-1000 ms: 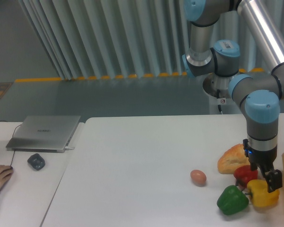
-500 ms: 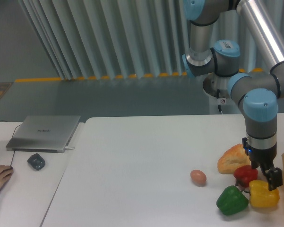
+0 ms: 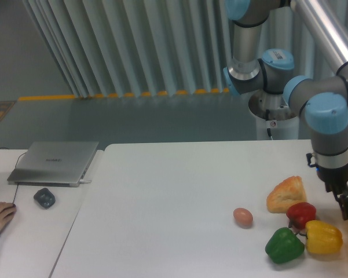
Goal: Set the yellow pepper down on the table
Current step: 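Raise the open gripper away from the yellow pepper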
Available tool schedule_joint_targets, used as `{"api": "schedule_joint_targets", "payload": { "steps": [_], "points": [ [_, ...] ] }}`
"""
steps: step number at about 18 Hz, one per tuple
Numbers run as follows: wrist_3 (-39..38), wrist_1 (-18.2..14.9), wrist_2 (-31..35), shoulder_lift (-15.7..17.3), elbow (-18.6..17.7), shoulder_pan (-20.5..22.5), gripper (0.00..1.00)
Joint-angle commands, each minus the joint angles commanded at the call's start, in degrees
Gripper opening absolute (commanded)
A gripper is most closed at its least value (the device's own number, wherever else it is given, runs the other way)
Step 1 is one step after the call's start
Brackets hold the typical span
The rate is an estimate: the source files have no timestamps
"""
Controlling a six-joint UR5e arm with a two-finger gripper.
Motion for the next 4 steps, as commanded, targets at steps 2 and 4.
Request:
{"api": "schedule_joint_targets", "payload": {
  "steps": [2,4],
  "points": [
    [0.0,0.0,0.0,0.1,-0.3,0.0,1.0],
    [0.0,0.0,0.0,0.1,-0.8,0.5,1.0]
  ]
}}
